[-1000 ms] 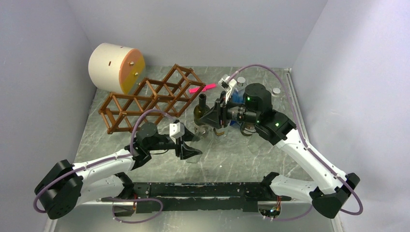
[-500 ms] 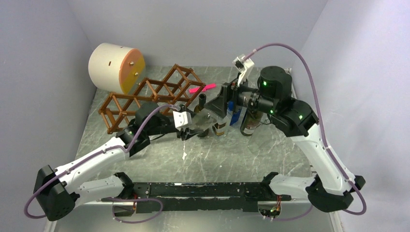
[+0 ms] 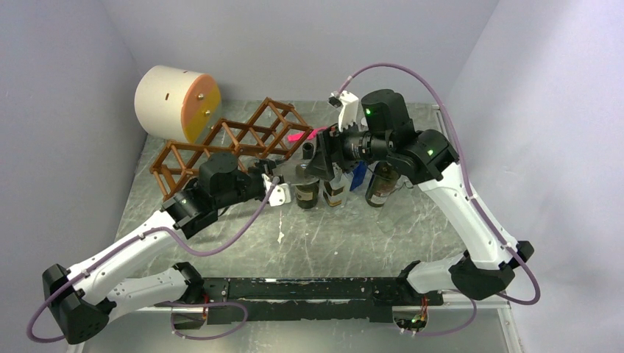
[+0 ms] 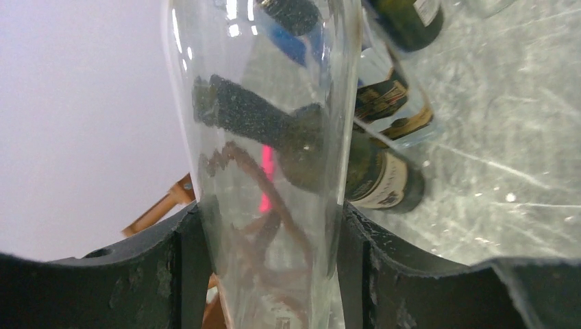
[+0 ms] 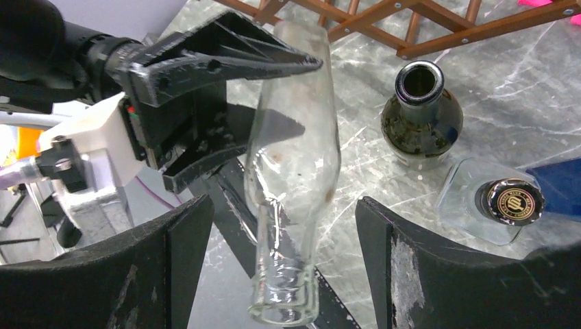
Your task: Put the wine bottle on the wine rack
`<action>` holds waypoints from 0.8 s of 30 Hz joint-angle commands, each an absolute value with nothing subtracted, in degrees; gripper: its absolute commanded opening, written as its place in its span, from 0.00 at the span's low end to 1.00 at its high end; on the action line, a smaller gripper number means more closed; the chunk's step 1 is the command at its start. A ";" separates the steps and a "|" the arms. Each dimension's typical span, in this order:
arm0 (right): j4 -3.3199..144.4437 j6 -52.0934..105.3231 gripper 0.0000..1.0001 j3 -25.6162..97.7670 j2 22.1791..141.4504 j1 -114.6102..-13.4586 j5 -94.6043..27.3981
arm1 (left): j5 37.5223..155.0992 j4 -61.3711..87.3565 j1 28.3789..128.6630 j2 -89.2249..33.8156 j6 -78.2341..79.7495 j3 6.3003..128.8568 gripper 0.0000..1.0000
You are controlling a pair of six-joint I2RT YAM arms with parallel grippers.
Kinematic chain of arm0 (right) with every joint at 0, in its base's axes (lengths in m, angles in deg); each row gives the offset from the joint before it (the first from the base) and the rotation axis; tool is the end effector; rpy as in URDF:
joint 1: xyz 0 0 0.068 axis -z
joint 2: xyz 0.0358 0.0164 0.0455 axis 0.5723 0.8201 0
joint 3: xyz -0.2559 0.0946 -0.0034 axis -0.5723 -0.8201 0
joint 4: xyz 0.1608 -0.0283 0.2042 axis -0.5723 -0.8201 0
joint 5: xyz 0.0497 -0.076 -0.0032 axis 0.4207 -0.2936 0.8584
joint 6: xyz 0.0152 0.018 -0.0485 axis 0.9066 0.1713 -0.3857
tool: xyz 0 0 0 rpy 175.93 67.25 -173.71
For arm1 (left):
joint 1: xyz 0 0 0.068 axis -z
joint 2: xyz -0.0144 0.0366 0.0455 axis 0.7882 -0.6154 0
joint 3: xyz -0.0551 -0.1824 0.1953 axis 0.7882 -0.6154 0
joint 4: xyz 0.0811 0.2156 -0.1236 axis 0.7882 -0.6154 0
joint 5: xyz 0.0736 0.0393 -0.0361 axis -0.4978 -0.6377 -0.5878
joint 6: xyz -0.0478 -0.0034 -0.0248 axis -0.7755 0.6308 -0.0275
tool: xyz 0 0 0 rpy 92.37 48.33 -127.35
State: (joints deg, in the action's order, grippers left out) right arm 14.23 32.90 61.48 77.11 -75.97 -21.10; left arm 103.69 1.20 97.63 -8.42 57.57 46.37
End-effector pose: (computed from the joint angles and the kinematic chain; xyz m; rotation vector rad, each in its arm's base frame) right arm 0.1775 0.1709 0.4695 -0.7506 2.1109 0.9123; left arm 0.1519 -0.1689 0.3426 1.4292 1.1389 -0.2542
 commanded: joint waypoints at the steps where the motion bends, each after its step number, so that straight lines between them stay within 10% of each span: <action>1: 13.89 31.65 0.80 62.06 78.54 -76.16 -19.06 | 99.24 6.74 97.81 -4.69 65.67 46.20 0.07; 24: 19.63 27.56 0.63 62.69 86.35 -78.79 -15.22 | 95.06 10.35 97.99 -2.49 76.65 44.02 0.07</action>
State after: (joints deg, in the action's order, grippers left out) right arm 18.58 29.45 61.37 86.21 -78.28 -16.01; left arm 96.21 3.18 97.63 -4.02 74.75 43.86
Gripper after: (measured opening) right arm 0.653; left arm 0.609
